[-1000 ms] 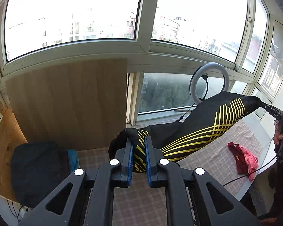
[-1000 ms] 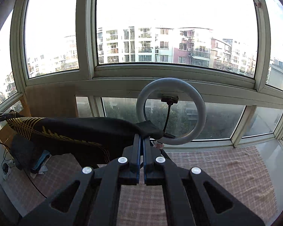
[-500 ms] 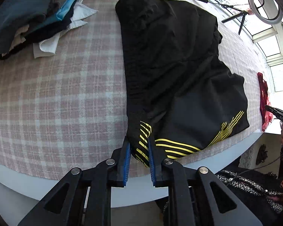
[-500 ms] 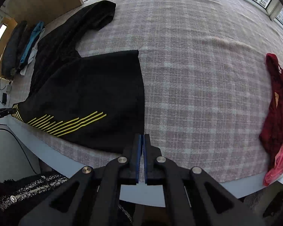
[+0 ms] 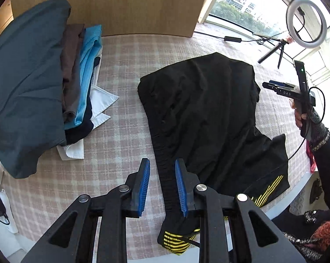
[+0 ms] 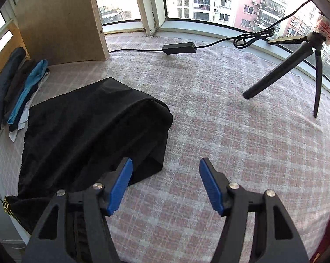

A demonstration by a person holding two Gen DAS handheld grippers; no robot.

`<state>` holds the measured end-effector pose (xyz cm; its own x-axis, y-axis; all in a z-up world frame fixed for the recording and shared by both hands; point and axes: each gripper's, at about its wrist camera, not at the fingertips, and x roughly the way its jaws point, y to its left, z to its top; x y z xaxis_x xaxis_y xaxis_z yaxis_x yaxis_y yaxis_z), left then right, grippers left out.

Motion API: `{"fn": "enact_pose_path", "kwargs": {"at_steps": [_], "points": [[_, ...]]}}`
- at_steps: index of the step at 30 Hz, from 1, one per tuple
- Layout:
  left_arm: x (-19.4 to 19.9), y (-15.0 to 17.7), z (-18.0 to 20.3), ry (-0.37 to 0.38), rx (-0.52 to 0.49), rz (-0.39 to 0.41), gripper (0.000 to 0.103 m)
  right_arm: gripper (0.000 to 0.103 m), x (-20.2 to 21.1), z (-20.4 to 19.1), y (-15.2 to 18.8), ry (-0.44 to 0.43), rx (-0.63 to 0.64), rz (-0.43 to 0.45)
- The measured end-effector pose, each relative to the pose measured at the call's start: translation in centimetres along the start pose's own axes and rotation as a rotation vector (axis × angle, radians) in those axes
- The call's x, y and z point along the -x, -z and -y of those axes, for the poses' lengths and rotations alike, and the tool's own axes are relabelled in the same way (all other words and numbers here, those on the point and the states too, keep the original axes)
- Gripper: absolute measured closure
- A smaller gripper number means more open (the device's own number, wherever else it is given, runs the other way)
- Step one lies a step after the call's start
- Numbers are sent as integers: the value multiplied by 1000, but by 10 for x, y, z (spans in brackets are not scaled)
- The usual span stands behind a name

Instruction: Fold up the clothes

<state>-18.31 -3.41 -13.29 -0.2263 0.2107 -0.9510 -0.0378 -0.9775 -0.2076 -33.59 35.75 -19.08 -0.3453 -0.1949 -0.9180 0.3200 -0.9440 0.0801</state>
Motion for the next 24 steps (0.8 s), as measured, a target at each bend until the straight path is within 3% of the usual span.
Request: {"fn": "enact_pose_path", "kwargs": {"at_steps": [4,7,11,12,13,14,15,17,20,24], "points": [[-40,-39,-12,23,92,30,80,40,-34,-7,-11,6,29,-46],[-71,-68,-12,22,103,26,73,40,-42,-13,-9,-15,70,-58],[-106,-95,-10,10,102,-18,73,42,-48,-15,-8,-30,95,-55],[-113,-99,-9,3,99,-29,73,49,-48,-16,-8,-34,102,-47],[-119,-101,-9,-9,101,-41,84,66,-48,-17,-8,-29,115,-38],[-123,-101,-9,-4,99,-54,95,77,-47,-17,-8,-33,120,-37],[-120,-100,-6,2,91,-42,98,97,-46,-18,-9,-39,123,-36],[-111,-96,-1,8,74,-10,100,99,-39,-16,-10,-84,105,-32],[-75,-83,2,18,70,63,100,99,-9,-9,-9,-58,98,41],[-7,-62,7,53,47,182,100,99,68,12,-2,-33,53,151]]}}
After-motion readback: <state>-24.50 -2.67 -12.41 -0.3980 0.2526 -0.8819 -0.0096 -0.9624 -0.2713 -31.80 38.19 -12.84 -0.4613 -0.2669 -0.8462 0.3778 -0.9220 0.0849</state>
